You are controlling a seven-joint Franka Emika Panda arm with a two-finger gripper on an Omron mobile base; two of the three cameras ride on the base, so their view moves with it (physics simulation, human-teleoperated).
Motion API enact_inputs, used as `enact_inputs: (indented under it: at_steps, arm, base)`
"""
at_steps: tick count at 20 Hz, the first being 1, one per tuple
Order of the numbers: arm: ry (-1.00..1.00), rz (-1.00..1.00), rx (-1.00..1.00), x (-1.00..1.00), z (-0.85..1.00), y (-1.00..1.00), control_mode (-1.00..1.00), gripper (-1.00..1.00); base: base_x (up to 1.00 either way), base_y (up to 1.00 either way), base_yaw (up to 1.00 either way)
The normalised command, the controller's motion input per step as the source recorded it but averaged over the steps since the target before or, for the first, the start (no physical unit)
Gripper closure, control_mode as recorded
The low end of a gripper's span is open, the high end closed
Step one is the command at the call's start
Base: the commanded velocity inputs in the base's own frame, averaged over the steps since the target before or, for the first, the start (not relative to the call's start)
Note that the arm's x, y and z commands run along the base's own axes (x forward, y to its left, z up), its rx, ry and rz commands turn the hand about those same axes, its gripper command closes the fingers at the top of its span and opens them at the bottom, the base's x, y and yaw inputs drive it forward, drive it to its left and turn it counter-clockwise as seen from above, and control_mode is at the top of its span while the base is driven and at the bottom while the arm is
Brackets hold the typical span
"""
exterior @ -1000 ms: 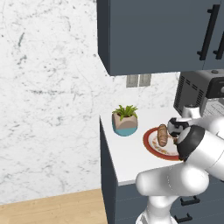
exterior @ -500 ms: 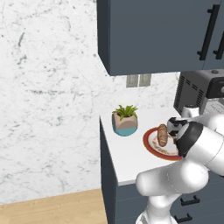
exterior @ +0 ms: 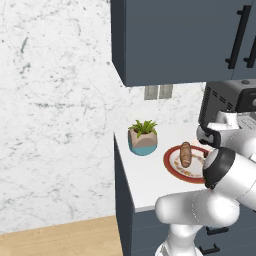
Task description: Pick up the kebab skewer and baguette bread, and place them inside the toaster oven. Close the toaster oven door and start by setting the timer.
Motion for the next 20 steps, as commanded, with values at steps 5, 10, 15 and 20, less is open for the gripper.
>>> enact_inputs:
  at_steps: [5,10,15,20]
  arm:
    - [0.02,-0.13,0.05,-0.39,0.98,0.04,-1.0,1.0]
    - [0.0,-0.24,0.01,-0.27,0.74,-0.26,-1.0,1.0]
    - [0.0,-0.43,0.0,0.0,0.47,-0.34,-1.0,1.0]
    - [-0.01,-0.35,0.03,-0.09,0.32,-0.92,-1.0,1.0]
  base:
    - [0.0,0.0,0.0]
    - [0.0,0.0,0.0]
    - [0.0,0.0,0.0]
    - [0.0,0.0,0.0]
